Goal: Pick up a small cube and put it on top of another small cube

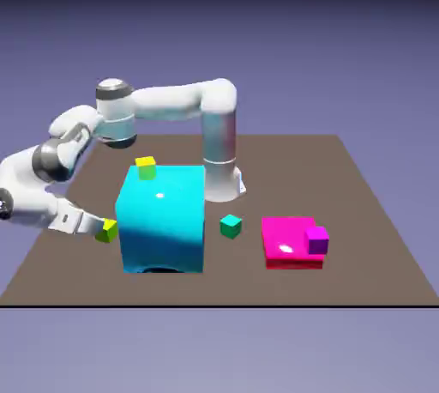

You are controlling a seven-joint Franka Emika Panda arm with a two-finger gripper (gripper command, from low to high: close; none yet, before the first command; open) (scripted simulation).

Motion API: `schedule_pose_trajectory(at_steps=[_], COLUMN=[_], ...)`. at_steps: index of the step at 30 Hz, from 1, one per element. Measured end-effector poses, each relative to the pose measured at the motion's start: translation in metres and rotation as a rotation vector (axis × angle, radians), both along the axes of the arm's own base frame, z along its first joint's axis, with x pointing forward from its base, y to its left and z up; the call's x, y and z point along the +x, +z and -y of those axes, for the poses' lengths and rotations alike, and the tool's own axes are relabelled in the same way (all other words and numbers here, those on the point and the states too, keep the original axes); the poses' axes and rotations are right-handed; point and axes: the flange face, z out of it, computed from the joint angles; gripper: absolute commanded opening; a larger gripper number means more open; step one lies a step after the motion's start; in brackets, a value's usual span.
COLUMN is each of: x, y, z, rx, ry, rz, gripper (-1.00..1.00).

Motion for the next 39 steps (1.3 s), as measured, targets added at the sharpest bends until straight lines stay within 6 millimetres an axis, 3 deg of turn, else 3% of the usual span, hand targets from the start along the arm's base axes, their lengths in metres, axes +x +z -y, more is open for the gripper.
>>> schedule_pose_trajectory(at_steps=[1,3,7,8,10,15,18,19,28,33,36,39], x=[-0.003,-0.003,-0.040,-0.047,-0.047,-0.005,-0.036,-0.034,0.022,0.054,0.104,0.140], y=[-0.017,-0.019,-0.051,-0.057,-0.057,-0.019,0.001,0.013,0.131,0.197,0.203,0.208], z=[-0.006,-0.006,-0.018,-0.022,-0.022,-0.004,0.029,0.031,0.004,-0.025,-0.103,-0.185], rx=[0.039,0.042,0.041,0.042,0.042,0.043,0.059,0.058,0.047,0.053,0.071,0.091], ry=[0.040,0.044,0.044,0.044,0.044,0.036,-0.112,-0.134,-0.257,-0.334,-0.319,-0.320], rz=[-0.055,-0.060,-0.061,-0.060,-0.060,-0.058,-0.012,0.007,0.167,0.245,0.263,0.261], gripper=[0.00,0.00,0.00,-1.00,-1.00,-1.00,-1.00,-1.00,-1.00,-1.00,-1.00,-1.00])
